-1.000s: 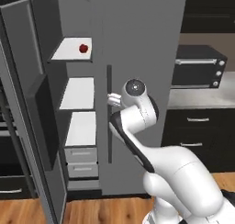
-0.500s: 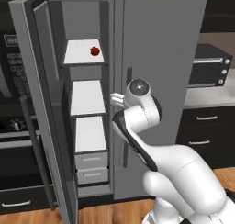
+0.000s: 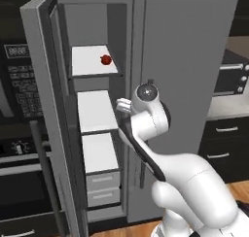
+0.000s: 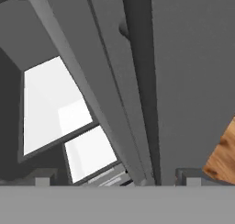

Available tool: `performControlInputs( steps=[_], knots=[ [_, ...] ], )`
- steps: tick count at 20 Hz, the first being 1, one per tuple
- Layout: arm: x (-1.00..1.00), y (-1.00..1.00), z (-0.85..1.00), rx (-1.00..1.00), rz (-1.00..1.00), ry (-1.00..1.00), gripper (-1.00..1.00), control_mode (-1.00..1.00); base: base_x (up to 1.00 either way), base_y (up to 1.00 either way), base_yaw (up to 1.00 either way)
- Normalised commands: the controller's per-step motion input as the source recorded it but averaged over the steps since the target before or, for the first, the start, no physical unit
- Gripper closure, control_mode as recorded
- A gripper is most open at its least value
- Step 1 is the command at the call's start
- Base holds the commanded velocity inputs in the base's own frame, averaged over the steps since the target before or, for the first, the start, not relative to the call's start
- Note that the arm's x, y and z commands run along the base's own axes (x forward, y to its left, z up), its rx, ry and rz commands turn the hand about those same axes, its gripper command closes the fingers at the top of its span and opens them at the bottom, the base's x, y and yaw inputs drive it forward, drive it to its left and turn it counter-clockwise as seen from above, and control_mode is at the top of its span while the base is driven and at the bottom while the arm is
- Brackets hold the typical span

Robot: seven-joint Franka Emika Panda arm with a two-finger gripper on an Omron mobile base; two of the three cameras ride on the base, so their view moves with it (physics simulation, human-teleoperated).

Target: Take the lime, peach, and bell pepper from the freezer and place them in the bowl on the counter.

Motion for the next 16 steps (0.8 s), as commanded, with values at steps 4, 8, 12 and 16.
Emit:
performControlInputs(
  steps=[4, 8, 12, 16],
  knots=[
    [0.00, 0.00, 0.00, 0.00, 0.00, 0.00, -1.00, 1.00, 0.12, 0.95, -0.06],
    [0.00, 0.00, 0.00, 0.00, 0.00, 0.00, -1.00, 1.00, 0.00, 0.32, 0.00],
    [0.00, 0.00, 0.00, 0.00, 0.00, 0.00, -1.00, 1.00, 0.47, 0.05, -0.06],
    [0.00, 0.00, 0.00, 0.00, 0.00, 0.00, -1.00, 1.00, 0.79, 0.01, -0.14]
  ],
)
